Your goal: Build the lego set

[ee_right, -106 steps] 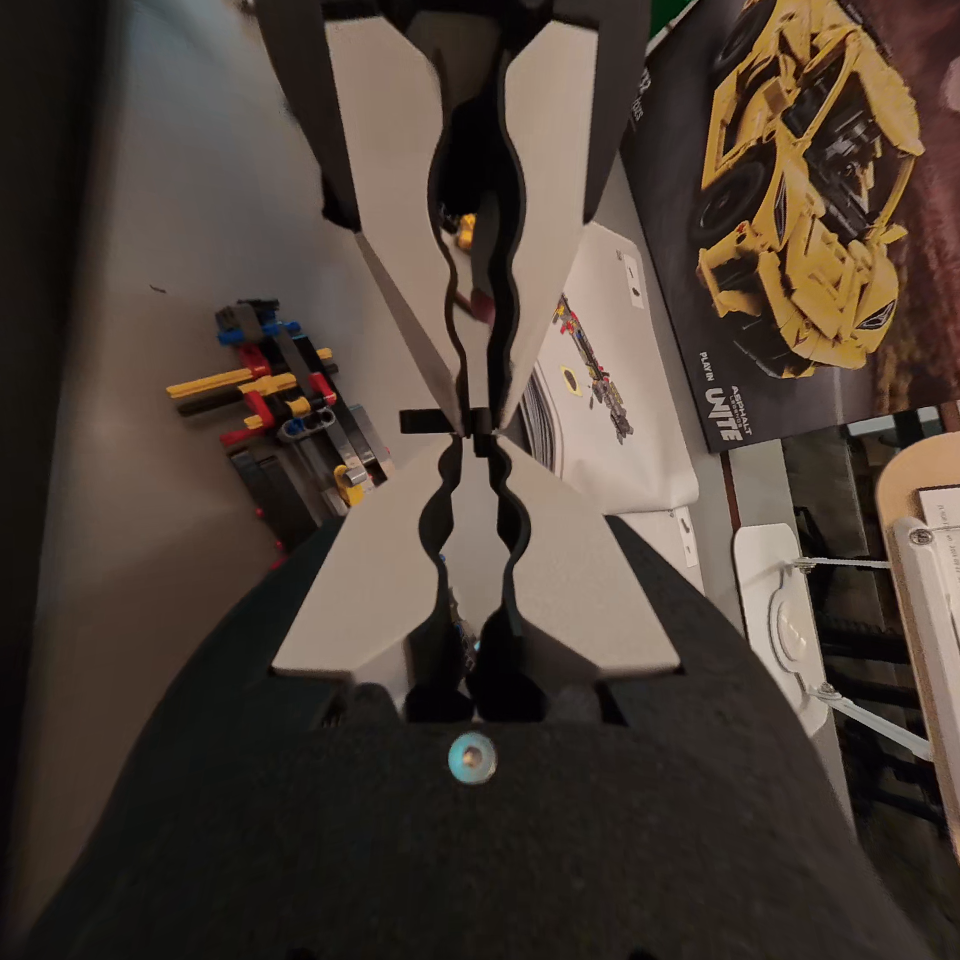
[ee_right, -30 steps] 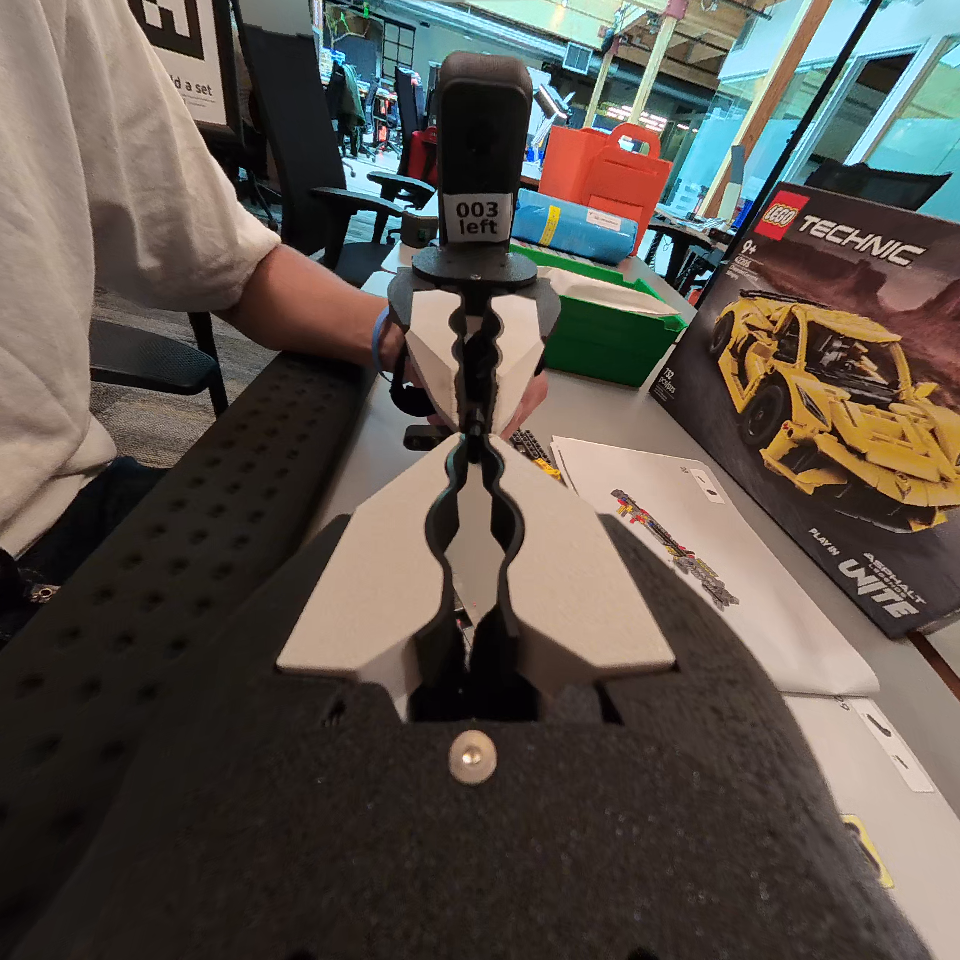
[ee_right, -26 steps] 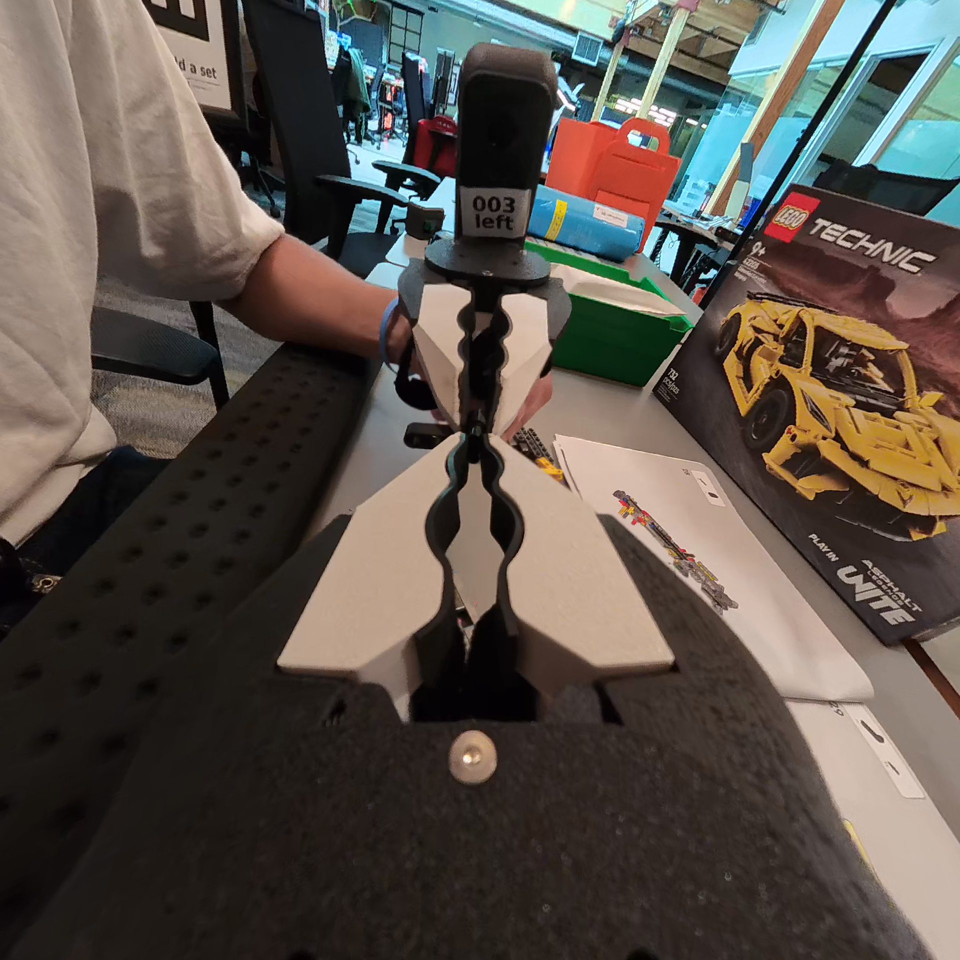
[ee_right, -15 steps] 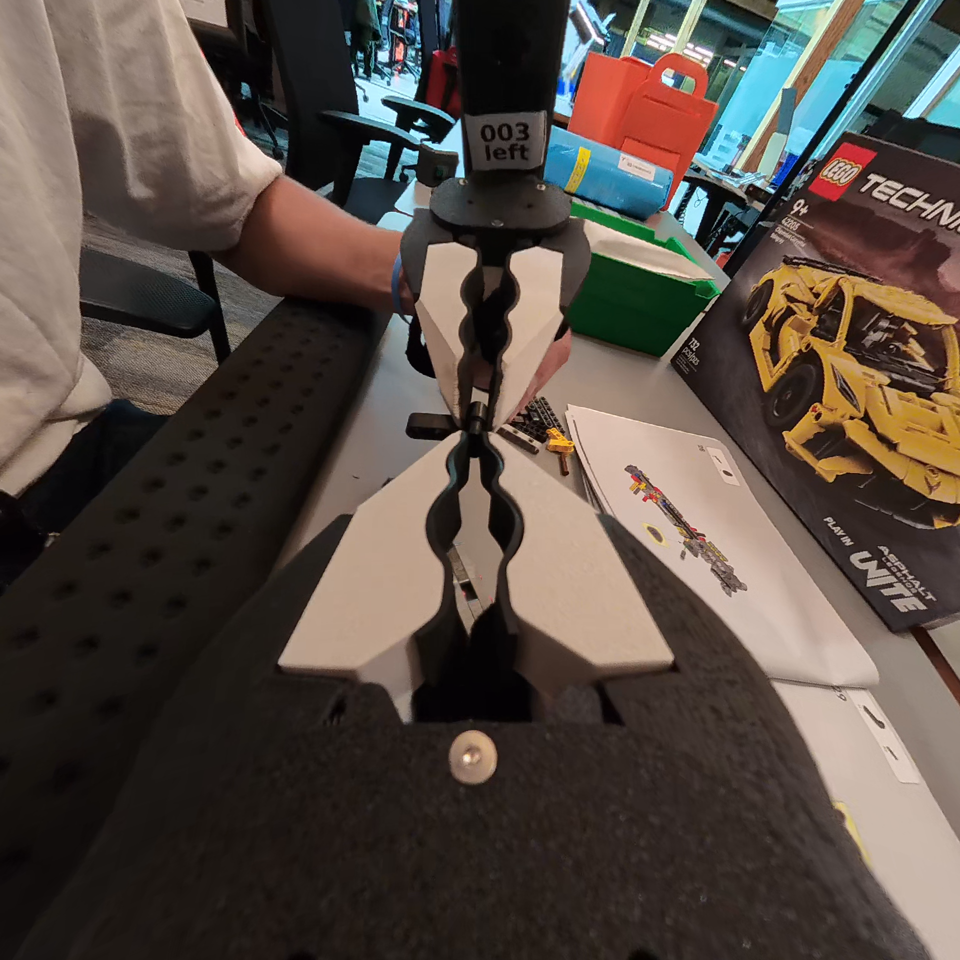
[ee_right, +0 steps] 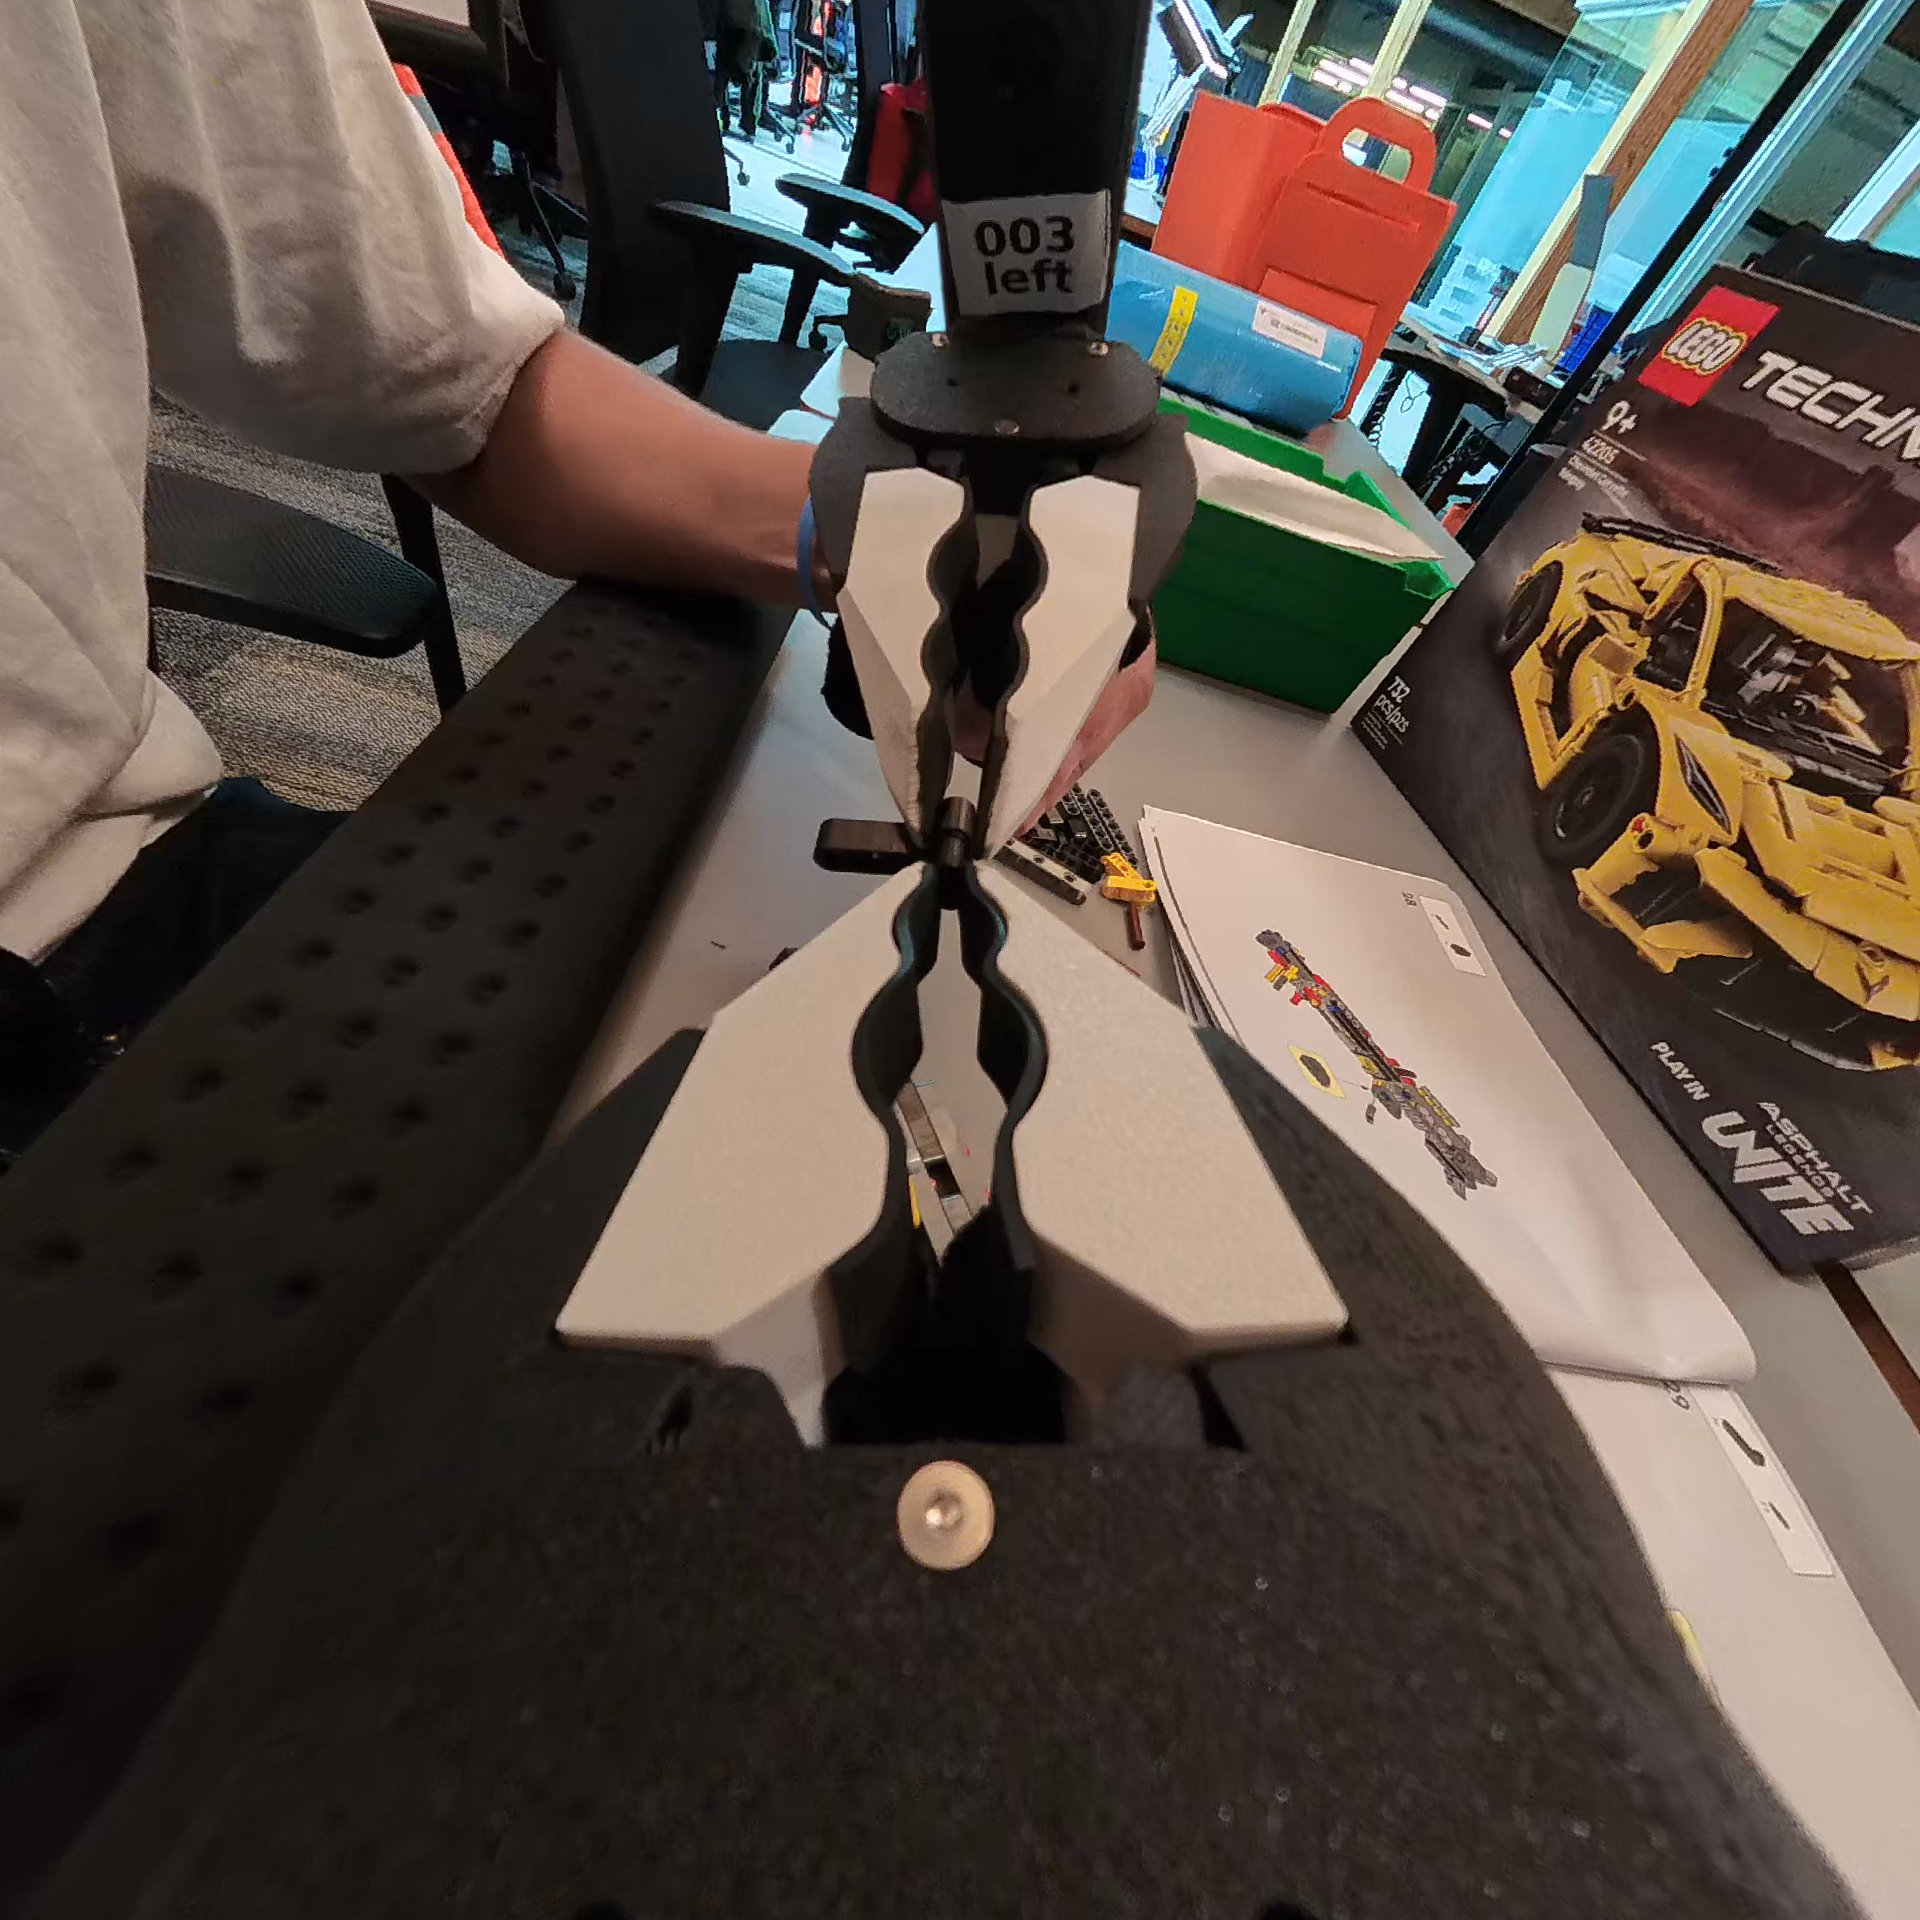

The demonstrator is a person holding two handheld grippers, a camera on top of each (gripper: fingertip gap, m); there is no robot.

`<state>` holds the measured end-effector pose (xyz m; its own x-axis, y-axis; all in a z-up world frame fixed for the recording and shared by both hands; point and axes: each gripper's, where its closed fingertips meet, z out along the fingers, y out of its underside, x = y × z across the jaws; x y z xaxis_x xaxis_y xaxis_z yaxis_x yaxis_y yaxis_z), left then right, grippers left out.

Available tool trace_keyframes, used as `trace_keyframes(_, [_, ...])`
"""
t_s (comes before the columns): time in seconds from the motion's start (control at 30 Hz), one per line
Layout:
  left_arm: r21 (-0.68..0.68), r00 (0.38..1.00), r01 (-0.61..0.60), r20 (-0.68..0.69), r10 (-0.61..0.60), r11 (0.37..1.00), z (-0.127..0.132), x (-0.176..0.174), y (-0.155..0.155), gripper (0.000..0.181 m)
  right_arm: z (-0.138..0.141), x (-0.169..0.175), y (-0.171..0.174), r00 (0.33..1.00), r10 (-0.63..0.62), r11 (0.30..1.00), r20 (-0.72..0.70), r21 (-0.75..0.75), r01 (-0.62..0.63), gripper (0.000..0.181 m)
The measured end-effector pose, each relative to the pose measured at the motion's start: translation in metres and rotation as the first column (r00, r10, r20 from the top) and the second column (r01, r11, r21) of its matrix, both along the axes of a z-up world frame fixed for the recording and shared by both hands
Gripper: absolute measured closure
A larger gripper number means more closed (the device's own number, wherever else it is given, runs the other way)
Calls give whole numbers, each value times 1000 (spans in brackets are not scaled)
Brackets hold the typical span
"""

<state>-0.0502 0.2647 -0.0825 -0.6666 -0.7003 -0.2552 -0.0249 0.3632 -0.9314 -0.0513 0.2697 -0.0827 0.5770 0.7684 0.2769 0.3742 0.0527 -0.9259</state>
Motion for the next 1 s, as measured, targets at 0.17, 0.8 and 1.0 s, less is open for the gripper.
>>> trace_keyframes(0.17, [33,1000,-19,-1,19,999,-4,0,6,175,-5,10,4,998,-53,998,17,-43,53,181])
trace_keyframes(0.8, [85,999,-17,-29,19,996,-15,1,4,175,-15,1,5,990,-58,995,125,-73,68,178])
trace_keyframes(1.0, [86,1000,-10,-22,12,996,-14,0,3,175,-15,0,4,992,-49,996,117,-72,58,178])
